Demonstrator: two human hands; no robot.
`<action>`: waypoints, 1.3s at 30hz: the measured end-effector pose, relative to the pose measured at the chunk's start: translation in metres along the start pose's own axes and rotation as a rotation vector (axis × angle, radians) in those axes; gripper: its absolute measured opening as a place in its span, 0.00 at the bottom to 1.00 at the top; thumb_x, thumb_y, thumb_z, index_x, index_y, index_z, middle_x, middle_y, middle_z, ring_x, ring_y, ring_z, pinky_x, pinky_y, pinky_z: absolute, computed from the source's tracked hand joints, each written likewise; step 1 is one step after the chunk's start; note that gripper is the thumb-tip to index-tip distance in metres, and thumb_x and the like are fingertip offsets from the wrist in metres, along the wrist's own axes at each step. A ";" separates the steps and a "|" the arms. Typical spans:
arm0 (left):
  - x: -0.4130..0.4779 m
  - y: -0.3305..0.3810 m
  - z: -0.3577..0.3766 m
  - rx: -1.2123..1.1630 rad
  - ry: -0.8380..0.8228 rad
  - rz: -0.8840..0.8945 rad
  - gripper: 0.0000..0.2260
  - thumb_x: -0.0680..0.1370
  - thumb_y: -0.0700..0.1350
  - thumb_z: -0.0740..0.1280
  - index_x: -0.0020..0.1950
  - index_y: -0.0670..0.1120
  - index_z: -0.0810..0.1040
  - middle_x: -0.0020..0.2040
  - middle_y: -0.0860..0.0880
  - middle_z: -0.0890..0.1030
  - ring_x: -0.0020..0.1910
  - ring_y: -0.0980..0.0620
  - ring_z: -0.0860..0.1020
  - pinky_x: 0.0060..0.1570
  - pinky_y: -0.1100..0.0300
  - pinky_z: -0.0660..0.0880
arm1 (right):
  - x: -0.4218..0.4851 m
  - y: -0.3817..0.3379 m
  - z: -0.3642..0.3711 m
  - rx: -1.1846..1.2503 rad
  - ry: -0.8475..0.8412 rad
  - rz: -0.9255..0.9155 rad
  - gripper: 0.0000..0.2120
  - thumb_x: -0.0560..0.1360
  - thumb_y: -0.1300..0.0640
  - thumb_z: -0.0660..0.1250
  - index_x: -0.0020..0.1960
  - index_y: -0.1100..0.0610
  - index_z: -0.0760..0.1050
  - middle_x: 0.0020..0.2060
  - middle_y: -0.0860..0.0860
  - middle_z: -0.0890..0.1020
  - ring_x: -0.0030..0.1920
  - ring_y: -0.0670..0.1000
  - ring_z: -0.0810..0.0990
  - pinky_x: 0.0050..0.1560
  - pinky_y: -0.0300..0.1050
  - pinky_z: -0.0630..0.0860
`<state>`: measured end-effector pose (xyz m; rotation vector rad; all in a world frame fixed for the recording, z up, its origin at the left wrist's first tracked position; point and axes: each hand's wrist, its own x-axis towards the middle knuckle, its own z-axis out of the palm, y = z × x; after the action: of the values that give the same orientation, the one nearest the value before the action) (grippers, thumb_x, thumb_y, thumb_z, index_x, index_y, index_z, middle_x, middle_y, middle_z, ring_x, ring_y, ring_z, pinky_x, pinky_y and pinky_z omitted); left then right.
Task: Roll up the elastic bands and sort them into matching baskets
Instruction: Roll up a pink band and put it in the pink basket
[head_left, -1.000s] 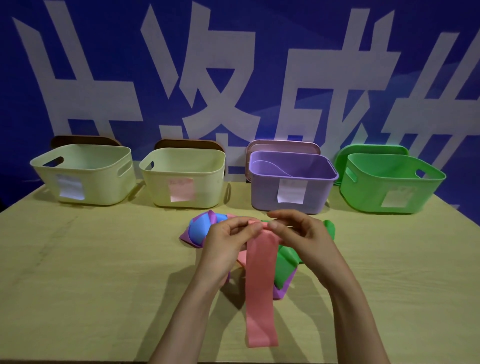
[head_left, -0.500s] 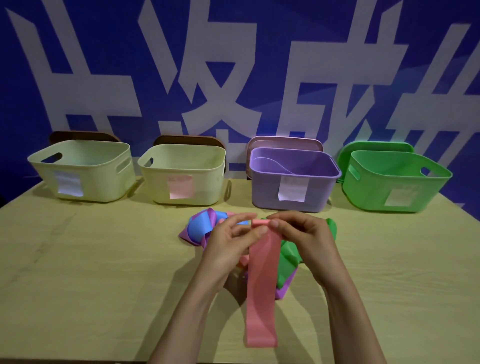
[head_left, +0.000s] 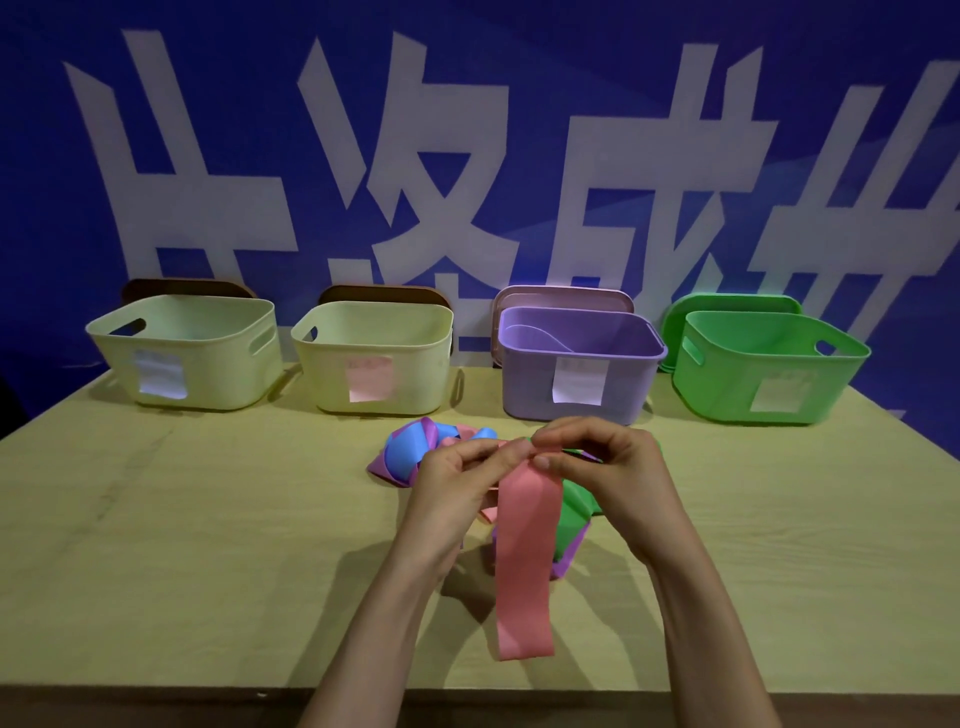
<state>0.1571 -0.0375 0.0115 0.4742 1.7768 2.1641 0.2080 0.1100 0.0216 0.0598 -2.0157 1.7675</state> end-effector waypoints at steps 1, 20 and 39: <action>-0.001 0.000 0.000 0.006 0.007 0.004 0.08 0.70 0.47 0.72 0.45 0.45 0.85 0.45 0.41 0.84 0.44 0.50 0.81 0.47 0.56 0.78 | -0.002 0.000 0.000 0.007 -0.004 0.005 0.11 0.64 0.74 0.73 0.42 0.61 0.82 0.39 0.47 0.85 0.43 0.43 0.83 0.46 0.34 0.77; -0.003 0.000 0.000 0.000 -0.010 0.023 0.10 0.73 0.37 0.71 0.53 0.45 0.80 0.47 0.45 0.84 0.46 0.51 0.82 0.45 0.58 0.78 | -0.008 -0.002 0.004 0.009 0.048 0.067 0.03 0.71 0.65 0.71 0.43 0.60 0.83 0.36 0.49 0.84 0.38 0.42 0.79 0.40 0.33 0.75; -0.009 0.008 0.000 0.114 -0.095 0.024 0.16 0.64 0.50 0.74 0.49 0.45 0.84 0.46 0.43 0.85 0.45 0.52 0.82 0.49 0.56 0.78 | -0.013 -0.006 -0.004 0.055 0.021 0.025 0.11 0.65 0.73 0.72 0.41 0.60 0.82 0.37 0.48 0.86 0.41 0.43 0.83 0.43 0.33 0.76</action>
<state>0.1654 -0.0432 0.0190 0.6180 1.8579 2.0279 0.2224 0.1095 0.0227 0.0333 -1.9615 1.8323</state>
